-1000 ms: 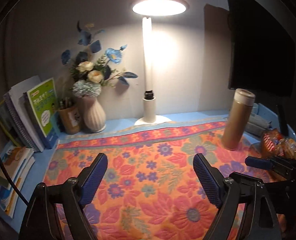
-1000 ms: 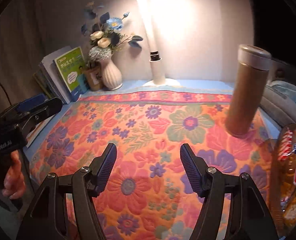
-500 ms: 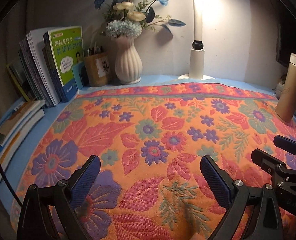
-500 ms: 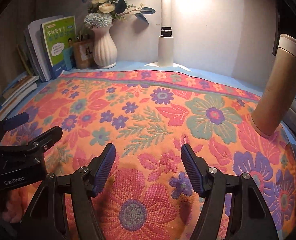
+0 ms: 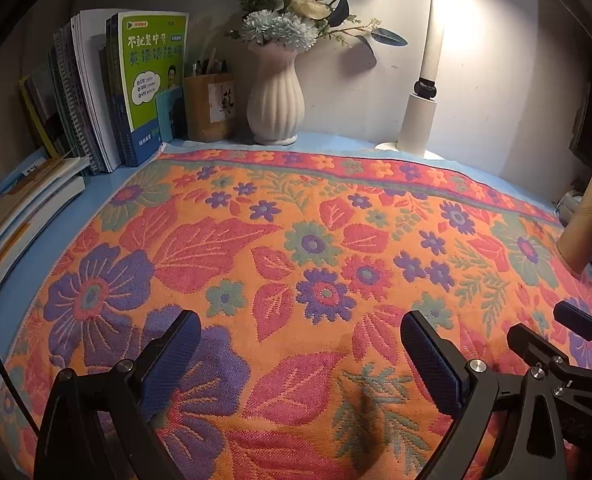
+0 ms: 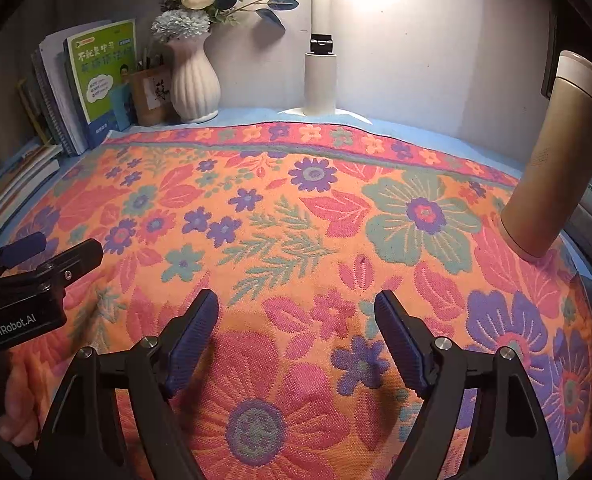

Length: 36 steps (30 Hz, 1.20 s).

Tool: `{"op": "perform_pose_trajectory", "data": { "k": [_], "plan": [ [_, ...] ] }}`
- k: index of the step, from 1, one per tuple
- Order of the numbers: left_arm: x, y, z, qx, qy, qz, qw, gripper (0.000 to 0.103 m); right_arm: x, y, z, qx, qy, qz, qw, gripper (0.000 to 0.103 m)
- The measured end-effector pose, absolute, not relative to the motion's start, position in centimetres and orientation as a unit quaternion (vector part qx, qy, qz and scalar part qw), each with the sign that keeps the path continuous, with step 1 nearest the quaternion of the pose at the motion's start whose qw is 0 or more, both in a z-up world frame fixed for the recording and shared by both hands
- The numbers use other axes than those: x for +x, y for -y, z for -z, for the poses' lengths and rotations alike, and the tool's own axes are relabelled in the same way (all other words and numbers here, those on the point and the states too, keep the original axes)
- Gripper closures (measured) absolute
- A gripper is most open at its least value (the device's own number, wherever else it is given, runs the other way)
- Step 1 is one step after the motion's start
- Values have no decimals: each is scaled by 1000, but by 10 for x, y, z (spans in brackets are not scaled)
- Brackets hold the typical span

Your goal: Organize snacks

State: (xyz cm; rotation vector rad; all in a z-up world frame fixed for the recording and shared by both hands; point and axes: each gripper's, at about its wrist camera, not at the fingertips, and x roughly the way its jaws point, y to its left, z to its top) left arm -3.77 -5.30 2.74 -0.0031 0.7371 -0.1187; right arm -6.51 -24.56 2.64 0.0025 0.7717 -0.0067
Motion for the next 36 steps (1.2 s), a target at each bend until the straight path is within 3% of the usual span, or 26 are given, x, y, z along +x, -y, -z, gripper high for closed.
{"op": "perform_pose_trajectory", "data": {
  "k": [36],
  "plan": [
    [-40, 49, -28, -10, -358, 63, 932, 4, -60, 246, -19, -1, -397, 11, 918, 22]
  ]
}}
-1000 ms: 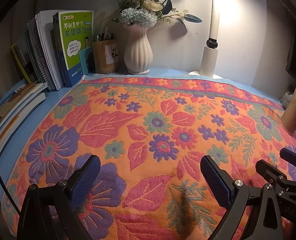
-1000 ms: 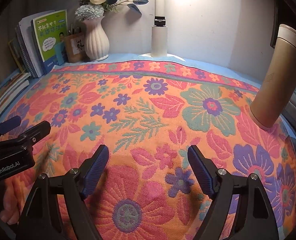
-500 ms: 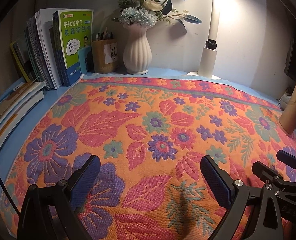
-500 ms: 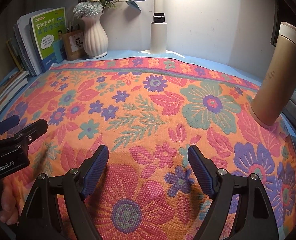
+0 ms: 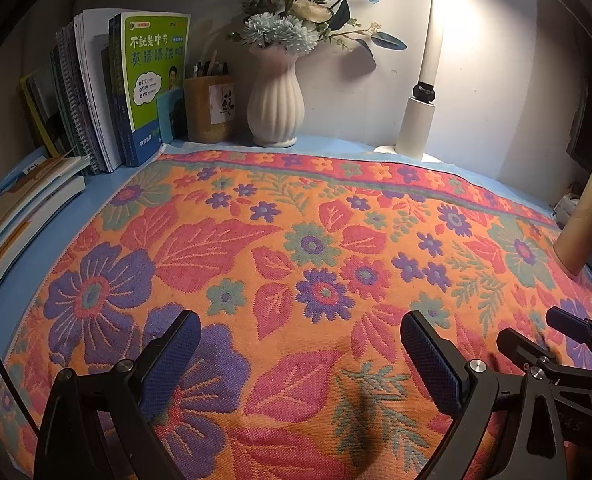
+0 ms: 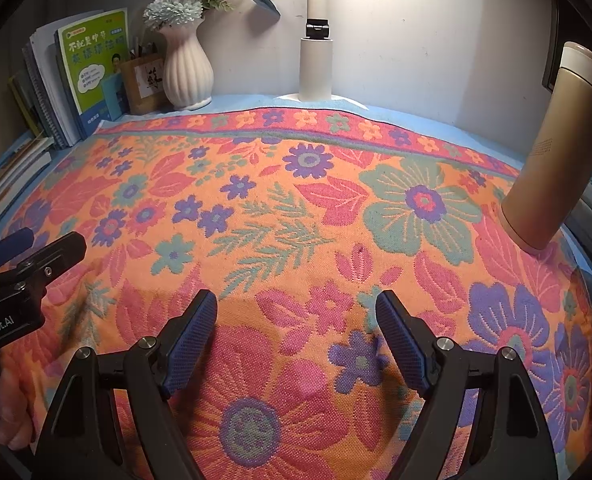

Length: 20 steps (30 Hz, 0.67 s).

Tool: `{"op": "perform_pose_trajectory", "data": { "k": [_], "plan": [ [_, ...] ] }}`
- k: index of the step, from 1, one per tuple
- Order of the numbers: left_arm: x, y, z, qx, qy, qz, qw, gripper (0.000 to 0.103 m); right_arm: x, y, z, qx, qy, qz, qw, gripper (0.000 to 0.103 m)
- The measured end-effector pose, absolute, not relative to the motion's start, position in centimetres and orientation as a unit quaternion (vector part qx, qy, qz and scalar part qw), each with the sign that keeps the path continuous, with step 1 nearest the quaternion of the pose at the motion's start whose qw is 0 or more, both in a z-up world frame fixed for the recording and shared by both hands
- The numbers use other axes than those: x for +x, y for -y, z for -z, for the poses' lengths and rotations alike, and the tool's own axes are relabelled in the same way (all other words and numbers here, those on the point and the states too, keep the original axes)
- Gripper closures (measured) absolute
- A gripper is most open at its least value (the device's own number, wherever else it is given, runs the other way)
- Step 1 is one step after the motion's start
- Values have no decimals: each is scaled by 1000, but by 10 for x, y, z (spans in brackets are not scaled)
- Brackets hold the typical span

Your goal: Organize snacks

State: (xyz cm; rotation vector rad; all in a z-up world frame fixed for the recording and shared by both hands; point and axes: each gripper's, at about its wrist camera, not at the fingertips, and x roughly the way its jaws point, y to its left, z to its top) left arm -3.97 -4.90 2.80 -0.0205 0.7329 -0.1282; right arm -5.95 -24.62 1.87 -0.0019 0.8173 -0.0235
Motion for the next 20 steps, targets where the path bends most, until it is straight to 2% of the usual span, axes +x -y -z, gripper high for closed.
{"op": "perform_pose_trajectory", "data": {
  "k": [20],
  "plan": [
    [-41, 51, -29, 0, -352, 58, 934, 4, -59, 246, -18, -1, -399, 8, 917, 22]
  ]
}}
